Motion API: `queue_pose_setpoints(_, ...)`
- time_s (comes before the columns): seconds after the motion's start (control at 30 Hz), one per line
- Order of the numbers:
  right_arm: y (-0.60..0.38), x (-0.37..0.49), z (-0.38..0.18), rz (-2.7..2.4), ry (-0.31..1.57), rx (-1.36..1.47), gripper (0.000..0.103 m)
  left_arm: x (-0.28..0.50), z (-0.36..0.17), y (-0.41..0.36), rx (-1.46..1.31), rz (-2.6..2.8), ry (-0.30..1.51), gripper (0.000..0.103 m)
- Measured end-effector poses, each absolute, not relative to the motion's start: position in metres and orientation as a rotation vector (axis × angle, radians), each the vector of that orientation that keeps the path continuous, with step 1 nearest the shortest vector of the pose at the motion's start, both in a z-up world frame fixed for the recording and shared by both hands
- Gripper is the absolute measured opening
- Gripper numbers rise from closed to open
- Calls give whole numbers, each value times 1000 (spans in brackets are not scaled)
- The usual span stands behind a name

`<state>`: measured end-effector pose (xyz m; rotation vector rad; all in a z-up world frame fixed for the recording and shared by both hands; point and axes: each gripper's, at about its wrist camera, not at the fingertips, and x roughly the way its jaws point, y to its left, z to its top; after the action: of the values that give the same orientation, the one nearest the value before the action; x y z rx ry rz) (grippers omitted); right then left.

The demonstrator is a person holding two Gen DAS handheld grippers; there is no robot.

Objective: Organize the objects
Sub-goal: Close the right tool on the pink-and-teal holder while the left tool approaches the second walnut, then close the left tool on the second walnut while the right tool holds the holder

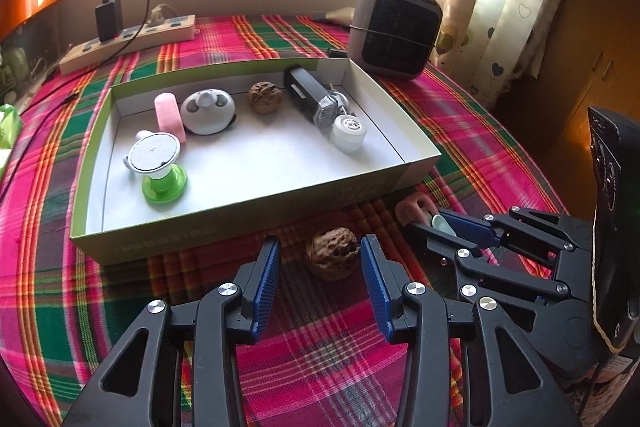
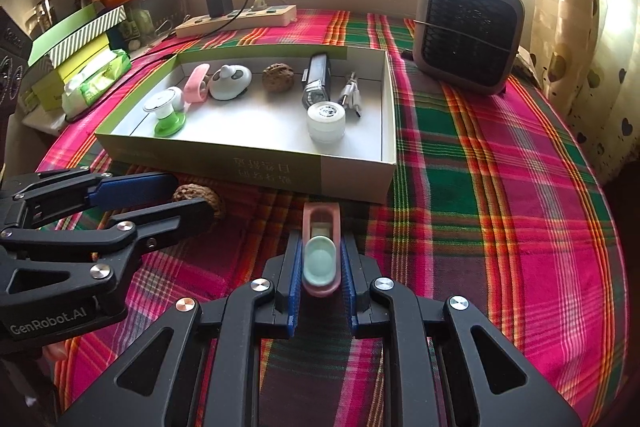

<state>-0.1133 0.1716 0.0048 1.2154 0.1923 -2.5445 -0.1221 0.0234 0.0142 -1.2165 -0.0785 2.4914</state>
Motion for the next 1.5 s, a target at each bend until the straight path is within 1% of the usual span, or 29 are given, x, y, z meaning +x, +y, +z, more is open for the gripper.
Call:
queue_pose_setpoints(0.27,172,-113,5,-2544,193,1215,19,-126,9,21,-1254,2499,-106,40)
queue_pose_setpoints(0.93,172,-113,4,-2545,200,1214,19,-117,8,23,-1254,2515,-68,39)
queue_pose_setpoints(1.0,172,-113,4,-2545,200,1214,19,-117,8,22,-1253,2518,-65,38)
queue_pose_setpoints(1.07,172,-113,4,-2545,200,1214,19,-117,7,21,-1254,2526,-63,31)
queue_pose_setpoints(1.1,172,-113,4,-2545,200,1214,19,-117,7,20,-1255,2526,-67,31)
queue_pose_setpoints(1.5,172,-113,4,-2545,202,1214,19,-118,7,18,-1253,2523,-79,31)
